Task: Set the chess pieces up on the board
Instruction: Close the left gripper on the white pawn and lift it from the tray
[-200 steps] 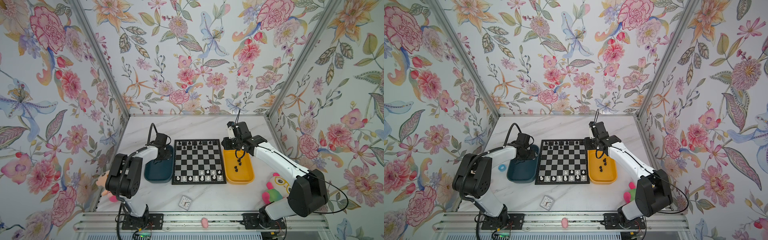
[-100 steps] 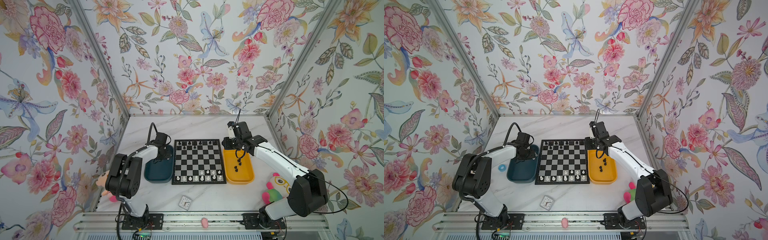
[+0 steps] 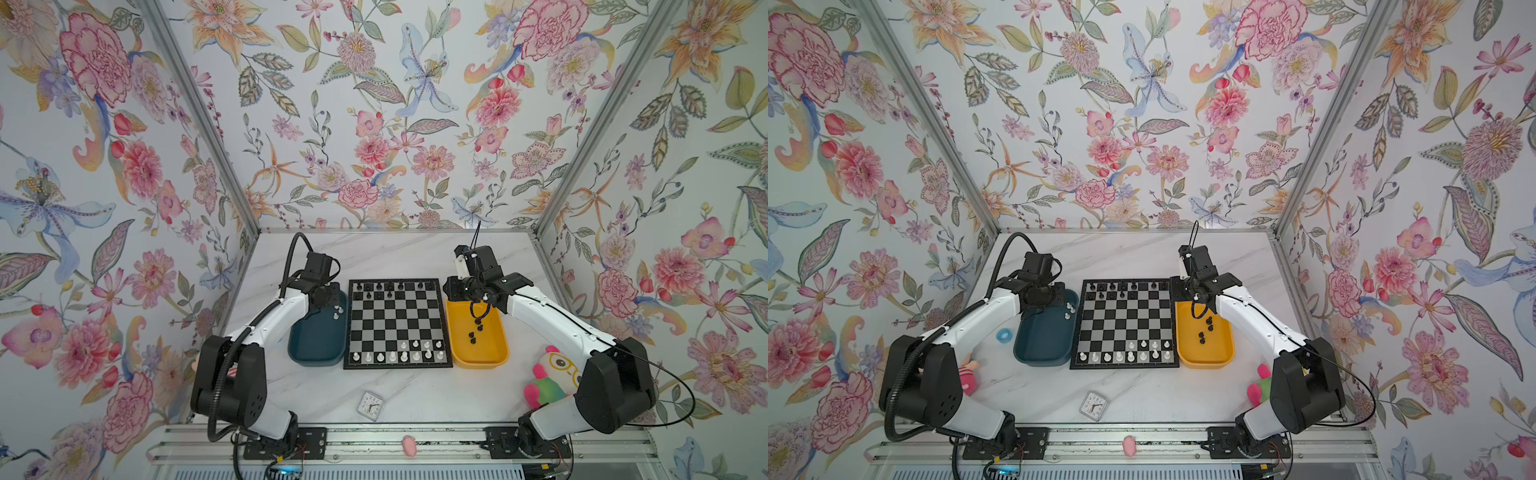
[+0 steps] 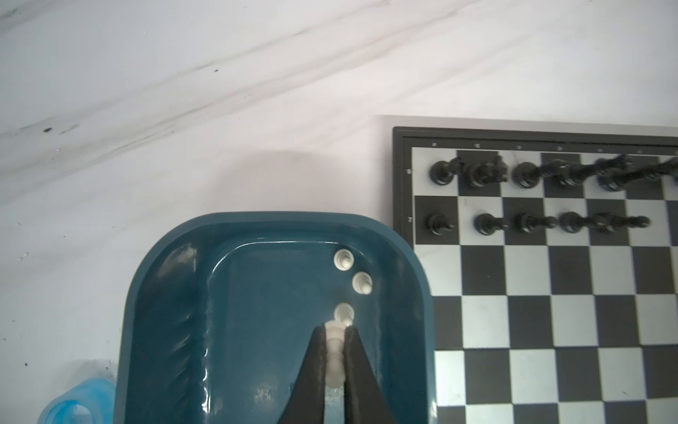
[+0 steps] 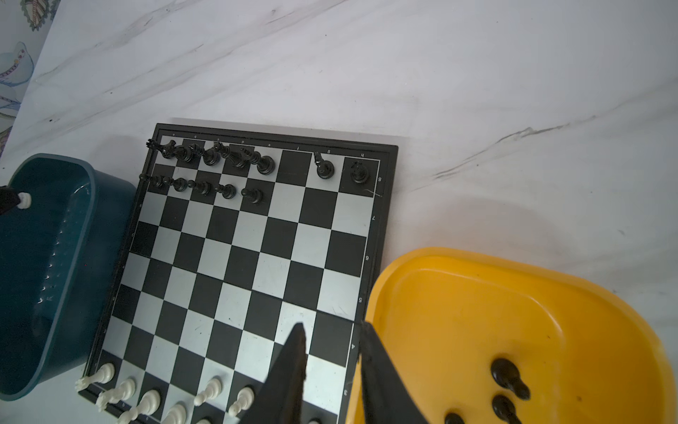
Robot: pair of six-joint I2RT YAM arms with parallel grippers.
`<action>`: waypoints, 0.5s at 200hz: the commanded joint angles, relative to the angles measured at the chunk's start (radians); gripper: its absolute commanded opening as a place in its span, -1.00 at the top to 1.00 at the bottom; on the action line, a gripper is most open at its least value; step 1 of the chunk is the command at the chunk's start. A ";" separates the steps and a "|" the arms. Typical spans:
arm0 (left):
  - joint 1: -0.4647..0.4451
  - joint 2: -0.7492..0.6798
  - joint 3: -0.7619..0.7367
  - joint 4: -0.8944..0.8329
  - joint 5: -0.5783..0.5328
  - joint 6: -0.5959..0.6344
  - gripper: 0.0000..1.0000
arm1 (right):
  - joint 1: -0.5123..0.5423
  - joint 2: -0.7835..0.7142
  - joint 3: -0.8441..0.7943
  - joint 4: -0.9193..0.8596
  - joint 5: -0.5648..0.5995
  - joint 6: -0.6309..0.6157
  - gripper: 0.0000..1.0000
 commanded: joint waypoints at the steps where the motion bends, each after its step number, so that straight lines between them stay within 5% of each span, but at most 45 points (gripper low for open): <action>1: -0.040 -0.044 0.032 -0.067 -0.024 0.014 0.85 | -0.003 -0.025 -0.017 0.019 -0.019 0.016 0.45; 100: -0.300 -0.003 0.083 -0.085 -0.026 -0.004 0.85 | 0.010 -0.063 -0.051 0.033 -0.021 0.023 0.45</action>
